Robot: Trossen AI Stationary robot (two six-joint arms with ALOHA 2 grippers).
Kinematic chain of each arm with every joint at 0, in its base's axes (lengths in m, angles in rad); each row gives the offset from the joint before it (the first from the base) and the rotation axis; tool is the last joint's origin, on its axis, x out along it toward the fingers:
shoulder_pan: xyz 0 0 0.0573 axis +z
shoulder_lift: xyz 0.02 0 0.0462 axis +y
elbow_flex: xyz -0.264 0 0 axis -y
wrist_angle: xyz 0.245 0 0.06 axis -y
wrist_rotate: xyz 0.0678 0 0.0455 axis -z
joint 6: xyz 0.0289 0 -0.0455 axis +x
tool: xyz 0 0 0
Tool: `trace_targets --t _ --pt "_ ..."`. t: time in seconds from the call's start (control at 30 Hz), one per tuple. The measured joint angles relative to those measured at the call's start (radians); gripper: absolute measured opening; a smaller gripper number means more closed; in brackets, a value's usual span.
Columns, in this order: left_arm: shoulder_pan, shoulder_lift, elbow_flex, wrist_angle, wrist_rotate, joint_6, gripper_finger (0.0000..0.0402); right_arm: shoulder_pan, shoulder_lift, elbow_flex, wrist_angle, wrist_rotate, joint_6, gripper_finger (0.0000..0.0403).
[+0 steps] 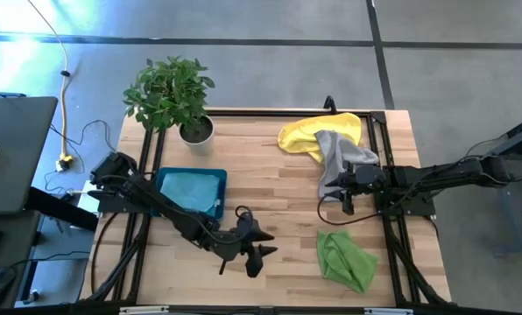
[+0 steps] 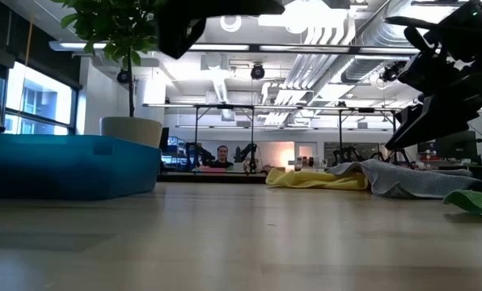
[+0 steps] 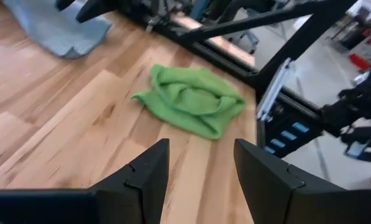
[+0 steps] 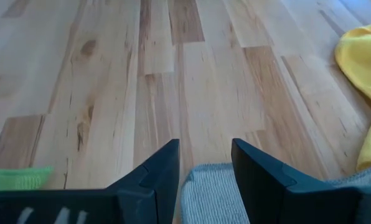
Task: Fold microfiber towels
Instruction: Fold the gray towel on the table
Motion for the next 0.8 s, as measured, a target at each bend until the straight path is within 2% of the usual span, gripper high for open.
trace_targets --t 0.37,0.43,0.53,0.63,0.8 --pt "0.006 0.002 0.002 0.016 -0.002 0.02 0.017 0.0 0.001 0.0 0.037 0.014 -0.02 0.0138" --pt "0.007 0.002 0.002 0.016 -0.003 0.025 0.017 0.0 0.001 0.0 0.092 0.009 0.007 0.0138" --pt "0.007 0.002 0.002 0.017 -0.003 0.043 0.017 0.001 0.001 0.0 0.207 -0.06 0.124 0.0138" --pt "0.007 0.002 0.002 0.017 -0.004 0.046 0.017 0.001 0.001 0.0 0.29 -0.128 0.131 0.0138" --pt "0.007 0.002 0.002 0.017 -0.006 0.046 0.017 0.001 0.001 0.0 0.449 -0.095 0.17 0.0138"
